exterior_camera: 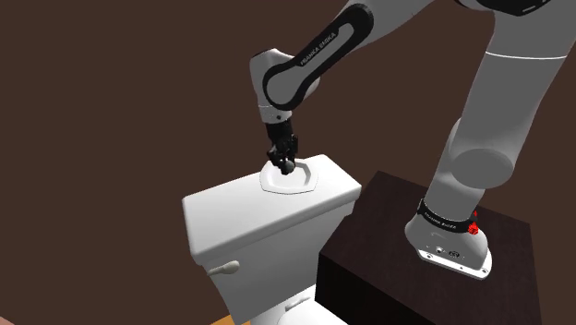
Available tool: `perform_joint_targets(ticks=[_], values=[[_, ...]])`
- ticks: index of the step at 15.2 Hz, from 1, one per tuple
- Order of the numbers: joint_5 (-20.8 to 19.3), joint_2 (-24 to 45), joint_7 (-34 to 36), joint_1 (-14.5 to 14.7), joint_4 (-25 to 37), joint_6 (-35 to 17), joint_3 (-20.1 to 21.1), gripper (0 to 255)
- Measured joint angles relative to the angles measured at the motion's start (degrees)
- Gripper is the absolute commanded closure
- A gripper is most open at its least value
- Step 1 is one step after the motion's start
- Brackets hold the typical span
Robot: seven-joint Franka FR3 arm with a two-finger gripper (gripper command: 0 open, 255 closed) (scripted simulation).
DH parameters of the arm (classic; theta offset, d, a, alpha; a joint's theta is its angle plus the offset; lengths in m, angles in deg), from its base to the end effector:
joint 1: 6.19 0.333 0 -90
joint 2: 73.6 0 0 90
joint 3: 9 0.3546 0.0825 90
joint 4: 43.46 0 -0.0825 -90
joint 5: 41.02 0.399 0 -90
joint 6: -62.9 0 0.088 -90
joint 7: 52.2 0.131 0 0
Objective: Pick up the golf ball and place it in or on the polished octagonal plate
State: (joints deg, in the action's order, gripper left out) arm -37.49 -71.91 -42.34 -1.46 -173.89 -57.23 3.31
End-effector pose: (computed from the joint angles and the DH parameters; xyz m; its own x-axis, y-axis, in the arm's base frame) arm 0.4798 0.1515 0.3326 0.9728 0.0889 -0.2138 0.0876 -0.9960 -0.0156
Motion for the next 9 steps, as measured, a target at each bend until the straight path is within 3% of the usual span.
perform_joint_targets(ticks=[7, 8, 9], values=[[-0.1, 0.5, 0.0, 0.0, -0.5, -1.1, 0.0, 255], [-0.1, 0.5, 0.0, 0.0, -0.5, -1.1, 0.0, 0], [-0.1, 0.5, 0.0, 0.0, -0.5, -1.1, 0.0, 0]])
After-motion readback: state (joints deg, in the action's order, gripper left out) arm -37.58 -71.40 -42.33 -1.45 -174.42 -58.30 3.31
